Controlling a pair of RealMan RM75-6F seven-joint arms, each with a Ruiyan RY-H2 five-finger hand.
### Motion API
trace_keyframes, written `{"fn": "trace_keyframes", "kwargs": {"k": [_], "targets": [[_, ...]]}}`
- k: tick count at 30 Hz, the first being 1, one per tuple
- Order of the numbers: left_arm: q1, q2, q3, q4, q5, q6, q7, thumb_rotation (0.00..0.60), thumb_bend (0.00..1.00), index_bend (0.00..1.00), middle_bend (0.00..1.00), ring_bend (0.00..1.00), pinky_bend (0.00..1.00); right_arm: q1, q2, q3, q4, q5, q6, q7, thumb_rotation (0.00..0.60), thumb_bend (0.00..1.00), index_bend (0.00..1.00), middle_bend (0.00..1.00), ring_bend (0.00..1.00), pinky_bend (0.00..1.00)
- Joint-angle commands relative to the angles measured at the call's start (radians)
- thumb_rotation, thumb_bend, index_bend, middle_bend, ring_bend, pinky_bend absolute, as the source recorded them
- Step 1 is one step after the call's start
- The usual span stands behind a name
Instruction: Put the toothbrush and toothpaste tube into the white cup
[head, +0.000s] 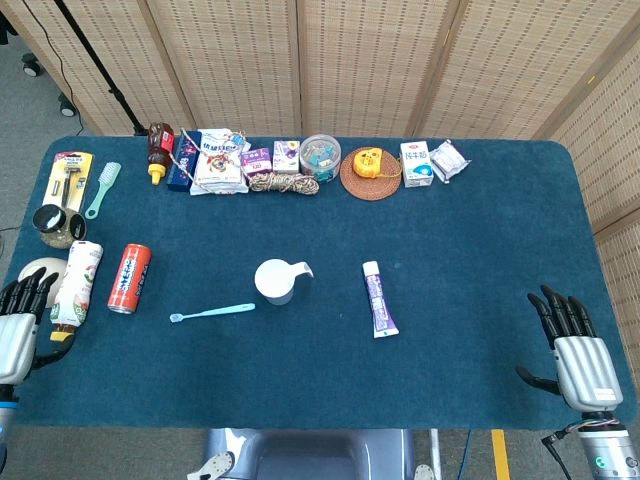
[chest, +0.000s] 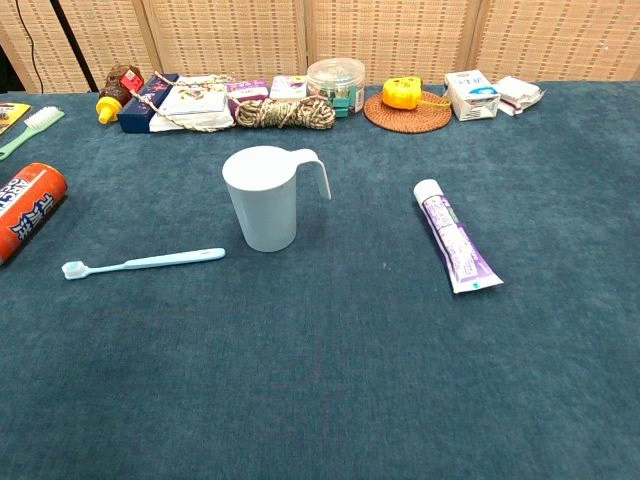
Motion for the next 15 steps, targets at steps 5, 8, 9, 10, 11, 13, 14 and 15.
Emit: {"fn": "trace_keyframes", "kwargs": {"k": [5,8,9,10,11,13,14,15], "targets": [[-0.092,-0.040,-0.055,-0.056,-0.047,-0.128,0.033,0.600,0.24,0.00,0.00,0.00,0.00,0.000,0.004,-0.002,-0.001,0.003,-0.006,0.008,0.600,0.00,0.00,0.00,0.00,0.00],[-0.139,-0.080,-0.087,-0.067,-0.095,-0.182,0.088,0.600,0.24,0.00,0.00,0.00,0.00,0.001,0.006,-0.005,-0.002,-0.009,-0.003,0.014,0.600,0.00,0.00,0.00,0.00,0.00],[-0.155,-0.094,-0.095,-0.069,-0.111,-0.201,0.103,0.600,0.24,0.00,0.00,0.00,0.00,0.001,0.006,-0.006,-0.001,-0.010,-0.003,0.015,0.600,0.00,0.00,0.00,0.00,0.00],[-0.175,-0.110,-0.105,-0.074,-0.135,-0.227,0.123,0.600,0.24,0.00,0.00,0.00,0.00,0.002,0.007,-0.006,-0.001,-0.011,-0.004,0.019,0.600,0.00,0.00,0.00,0.00,0.00],[-0.190,-0.121,-0.112,-0.077,-0.153,-0.245,0.141,0.600,0.24,0.00,0.00,0.00,0.00,0.002,0.007,-0.005,0.000,-0.009,-0.006,0.021,0.600,0.00,0.00,0.00,0.00,0.00],[-0.226,-0.156,-0.128,-0.079,-0.197,-0.279,0.197,0.600,0.24,0.03,0.00,0.00,0.00,0.005,0.008,-0.004,0.001,-0.004,-0.010,0.024,0.600,0.00,0.00,0.00,0.00,0.00],[-0.241,-0.169,-0.132,-0.081,-0.220,-0.293,0.229,0.600,0.24,0.05,0.00,0.00,0.00,0.005,0.008,-0.003,0.001,-0.001,-0.012,0.027,0.600,0.00,0.00,0.00,0.00,0.00],[-0.259,-0.187,-0.140,-0.083,-0.255,-0.305,0.271,0.600,0.24,0.08,0.00,0.00,0.00,0.006,0.009,-0.002,0.001,0.003,-0.015,0.030,0.600,0.00,0.00,0.00,0.00,0.00]]}}
